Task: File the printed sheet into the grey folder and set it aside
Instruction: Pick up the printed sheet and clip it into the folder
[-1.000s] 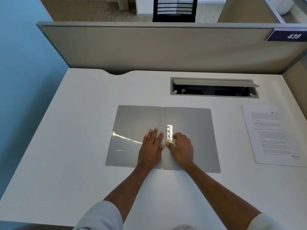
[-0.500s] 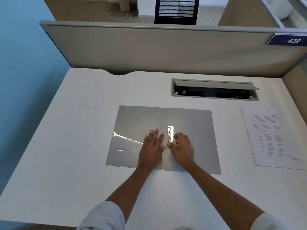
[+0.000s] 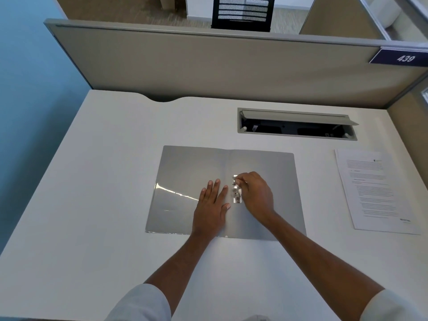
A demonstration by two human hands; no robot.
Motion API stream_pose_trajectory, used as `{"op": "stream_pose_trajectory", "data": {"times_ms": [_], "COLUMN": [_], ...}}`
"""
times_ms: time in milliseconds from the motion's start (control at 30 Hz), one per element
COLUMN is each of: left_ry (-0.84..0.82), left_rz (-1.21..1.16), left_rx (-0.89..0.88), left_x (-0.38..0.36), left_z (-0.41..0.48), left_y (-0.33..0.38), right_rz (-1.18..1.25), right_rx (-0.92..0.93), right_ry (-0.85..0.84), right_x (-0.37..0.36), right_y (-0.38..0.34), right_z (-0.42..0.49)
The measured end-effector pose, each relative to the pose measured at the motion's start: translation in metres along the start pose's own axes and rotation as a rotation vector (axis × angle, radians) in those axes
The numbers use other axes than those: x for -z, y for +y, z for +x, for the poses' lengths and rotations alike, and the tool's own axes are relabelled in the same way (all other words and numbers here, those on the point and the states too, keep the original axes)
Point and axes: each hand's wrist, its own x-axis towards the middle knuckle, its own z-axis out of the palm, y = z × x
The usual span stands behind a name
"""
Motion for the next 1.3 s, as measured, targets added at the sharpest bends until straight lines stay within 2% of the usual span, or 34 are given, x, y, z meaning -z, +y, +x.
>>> {"op": "stream_pose_trajectory", "data": {"times_ms": [367, 667, 833, 1067, 1300], "left_ry": [0.086, 0.106, 0.228, 0.284, 0.202], "left_rz": [-0.040, -0.033, -0.022, -0.127, -0.186], "left_rx": [-0.024, -0.048, -0.098, -0.160, -0.212], "left_x": [-0.004, -0.001, 0.005, 0.008, -0.012], "left_z": [0.000, -0.001, -0.003, 0.022, 0.052], "left_y": [-0.002, 0.000, 0.005, 0.072, 0.165], "right_rz": [0.061, 0.115, 0.174, 0.213, 0.209], "right_rx": [-0.155, -0.178, -0.194, -0.254, -0.356], "right_ry": [-0.106, -0.127, -0.084, -0.004, 0.108], "right_x": [-0.009, 0.002, 0.023, 0.066, 0.124], "right_y": [-0.004, 0.009, 0.032, 0.086, 0.154], "right_z": [0.071, 0.076, 0.062, 0.037, 0.017]}}
